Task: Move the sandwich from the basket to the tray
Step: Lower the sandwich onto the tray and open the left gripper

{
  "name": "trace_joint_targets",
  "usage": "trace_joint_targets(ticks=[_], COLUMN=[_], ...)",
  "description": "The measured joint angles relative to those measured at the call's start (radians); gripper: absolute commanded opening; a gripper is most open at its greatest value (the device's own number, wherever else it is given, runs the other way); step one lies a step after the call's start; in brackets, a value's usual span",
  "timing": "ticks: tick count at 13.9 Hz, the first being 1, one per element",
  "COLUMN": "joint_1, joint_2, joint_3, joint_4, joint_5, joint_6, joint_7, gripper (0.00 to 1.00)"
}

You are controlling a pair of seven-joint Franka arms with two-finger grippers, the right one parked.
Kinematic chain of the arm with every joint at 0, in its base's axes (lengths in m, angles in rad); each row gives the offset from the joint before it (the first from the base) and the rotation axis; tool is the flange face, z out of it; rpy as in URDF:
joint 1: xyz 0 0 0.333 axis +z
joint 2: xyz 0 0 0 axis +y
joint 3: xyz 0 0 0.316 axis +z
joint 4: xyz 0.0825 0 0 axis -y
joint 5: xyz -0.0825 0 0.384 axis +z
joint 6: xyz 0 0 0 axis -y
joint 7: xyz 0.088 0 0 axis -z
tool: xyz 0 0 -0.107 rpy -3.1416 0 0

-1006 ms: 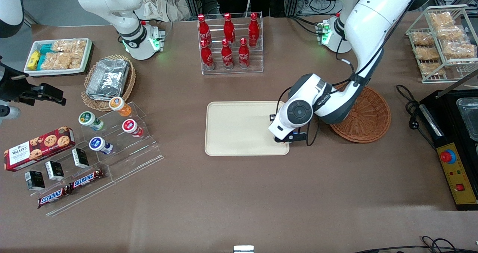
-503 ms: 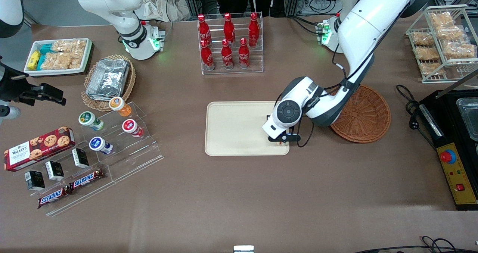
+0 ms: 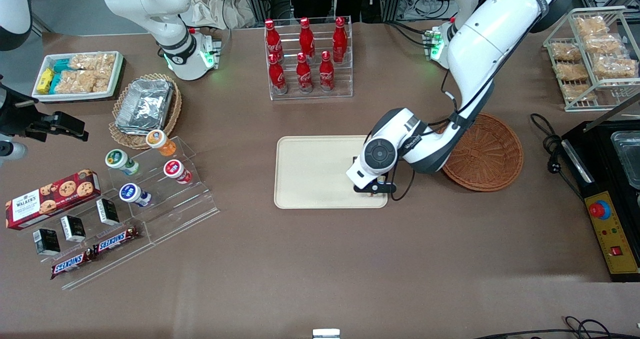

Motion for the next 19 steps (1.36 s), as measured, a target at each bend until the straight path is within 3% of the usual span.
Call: trace_joint_targets(ticks=[12,19], joint_1=[0.027,0.103], joint_2=[-0.017,-0.181], joint_3=[0.012,0.010], joint_4=[0.030,0.048], joint_5=[0.001,0.000], joint_6=[-0.015,-0.155], joint_7=[-0.005,0.030], gripper=[1.00,1.00])
